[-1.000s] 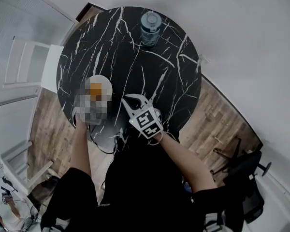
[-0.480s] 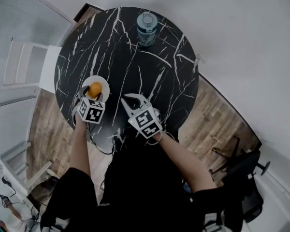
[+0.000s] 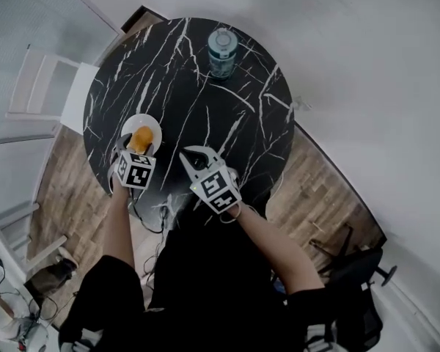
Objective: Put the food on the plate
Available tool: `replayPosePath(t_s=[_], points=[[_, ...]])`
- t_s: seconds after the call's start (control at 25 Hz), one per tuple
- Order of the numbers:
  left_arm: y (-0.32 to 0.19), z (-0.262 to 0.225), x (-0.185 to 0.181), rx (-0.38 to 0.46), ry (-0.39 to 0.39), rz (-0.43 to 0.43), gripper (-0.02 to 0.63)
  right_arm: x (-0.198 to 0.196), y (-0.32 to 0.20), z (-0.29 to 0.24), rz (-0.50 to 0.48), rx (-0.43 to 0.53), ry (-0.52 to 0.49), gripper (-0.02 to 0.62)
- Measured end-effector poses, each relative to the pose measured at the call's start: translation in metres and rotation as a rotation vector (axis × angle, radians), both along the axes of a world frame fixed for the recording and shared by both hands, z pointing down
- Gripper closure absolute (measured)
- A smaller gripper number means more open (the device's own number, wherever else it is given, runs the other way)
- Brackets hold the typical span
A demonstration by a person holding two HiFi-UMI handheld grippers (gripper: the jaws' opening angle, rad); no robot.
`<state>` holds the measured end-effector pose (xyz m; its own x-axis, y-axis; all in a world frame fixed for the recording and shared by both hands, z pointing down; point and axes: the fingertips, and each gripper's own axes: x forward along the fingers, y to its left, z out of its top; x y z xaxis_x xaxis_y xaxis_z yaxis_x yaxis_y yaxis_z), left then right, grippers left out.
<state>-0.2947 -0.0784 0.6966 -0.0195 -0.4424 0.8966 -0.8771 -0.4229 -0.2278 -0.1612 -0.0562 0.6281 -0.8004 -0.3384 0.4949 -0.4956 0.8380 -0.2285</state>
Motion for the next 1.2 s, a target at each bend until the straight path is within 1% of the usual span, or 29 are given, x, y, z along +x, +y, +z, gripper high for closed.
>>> replayPosePath(t_s=[0.12, 0.24, 0.4, 0.64, 0.8, 1.0, 1.2], points=[[0.007, -0.014, 0.006, 0.024, 0.014, -0.059, 0.333, 0.005, 0.002, -0.008, -0.046, 0.008, -0.002, 0.593], [0.012, -0.03, 0.013, 0.073, 0.046, -0.12, 0.333, 0.007, 0.002, -0.018, -0.09, 0.024, -0.013, 0.592], [0.026, -0.05, 0.021, 0.12, 0.098, -0.231, 0.333, 0.009, 0.004, -0.035, -0.148, 0.046, -0.034, 0.594], [0.048, -0.08, 0.032, 0.212, 0.152, -0.375, 0.334, 0.005, 0.008, -0.058, -0.252, 0.084, -0.07, 0.597], [0.069, -0.096, 0.036, 0.265, 0.157, -0.443, 0.336, 0.0, 0.01, -0.076, -0.297, 0.122, -0.105, 0.598], [0.093, -0.115, 0.043, 0.33, 0.16, -0.534, 0.337, -0.005, 0.014, -0.097, -0.34, 0.146, -0.163, 0.598], [0.105, -0.142, 0.053, 0.437, 0.182, -0.613, 0.342, -0.009, 0.017, -0.121, -0.385, 0.211, -0.191, 0.598]])
